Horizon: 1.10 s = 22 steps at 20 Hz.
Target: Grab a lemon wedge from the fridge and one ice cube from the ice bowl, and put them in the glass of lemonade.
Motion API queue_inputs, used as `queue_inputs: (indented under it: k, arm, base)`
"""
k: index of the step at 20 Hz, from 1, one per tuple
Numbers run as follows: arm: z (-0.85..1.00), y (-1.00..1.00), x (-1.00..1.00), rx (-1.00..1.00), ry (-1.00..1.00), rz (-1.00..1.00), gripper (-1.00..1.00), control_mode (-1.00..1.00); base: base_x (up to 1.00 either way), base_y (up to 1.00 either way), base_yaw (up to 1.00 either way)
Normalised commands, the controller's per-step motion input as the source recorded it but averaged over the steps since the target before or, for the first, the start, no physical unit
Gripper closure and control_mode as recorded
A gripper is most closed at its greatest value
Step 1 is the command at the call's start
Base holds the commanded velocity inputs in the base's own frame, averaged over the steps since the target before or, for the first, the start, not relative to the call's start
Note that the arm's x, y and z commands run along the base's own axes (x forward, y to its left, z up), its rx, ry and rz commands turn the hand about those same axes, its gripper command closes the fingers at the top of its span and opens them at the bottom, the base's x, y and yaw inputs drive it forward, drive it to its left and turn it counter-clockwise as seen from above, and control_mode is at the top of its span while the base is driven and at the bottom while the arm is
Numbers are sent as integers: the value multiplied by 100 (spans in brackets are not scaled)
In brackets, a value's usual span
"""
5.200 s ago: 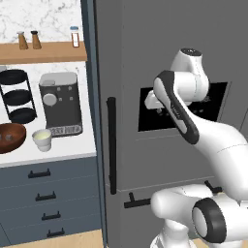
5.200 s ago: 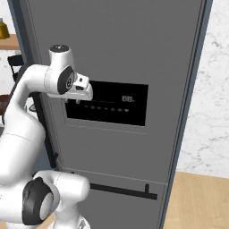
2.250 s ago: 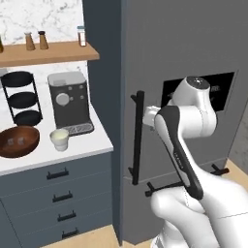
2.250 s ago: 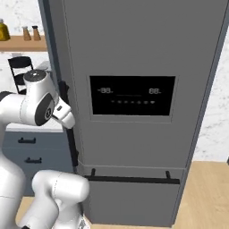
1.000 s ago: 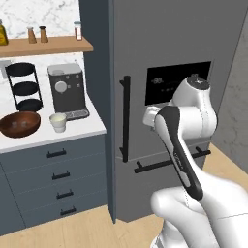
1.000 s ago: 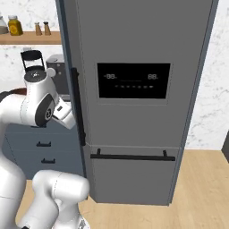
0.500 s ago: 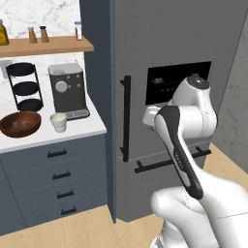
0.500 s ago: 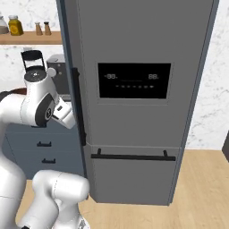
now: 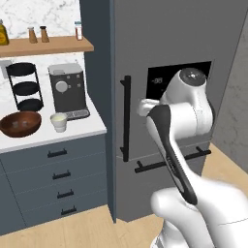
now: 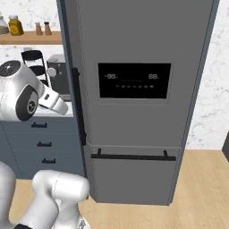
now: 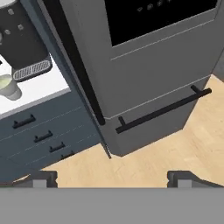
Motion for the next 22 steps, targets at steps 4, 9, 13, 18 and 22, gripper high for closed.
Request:
queue_inputs:
  k: [4,9,13,18,22]
  arm:
    - [52,14,8,-19,-16,10,-100,-100]
    - [-31,-4,82,0,-3,13,-100,-100]
    - [-41,0,100,0,0,14,-100,-100]
    - [-30,0,100,1,11,18,-100,-100]
    - [-36,0,100,0,20,14,-100,-100]
  base:
    - [0,0,0]
    - [0,0,0]
    - [0,0,0]
    - [0,0,0]
    - [0,0,0]
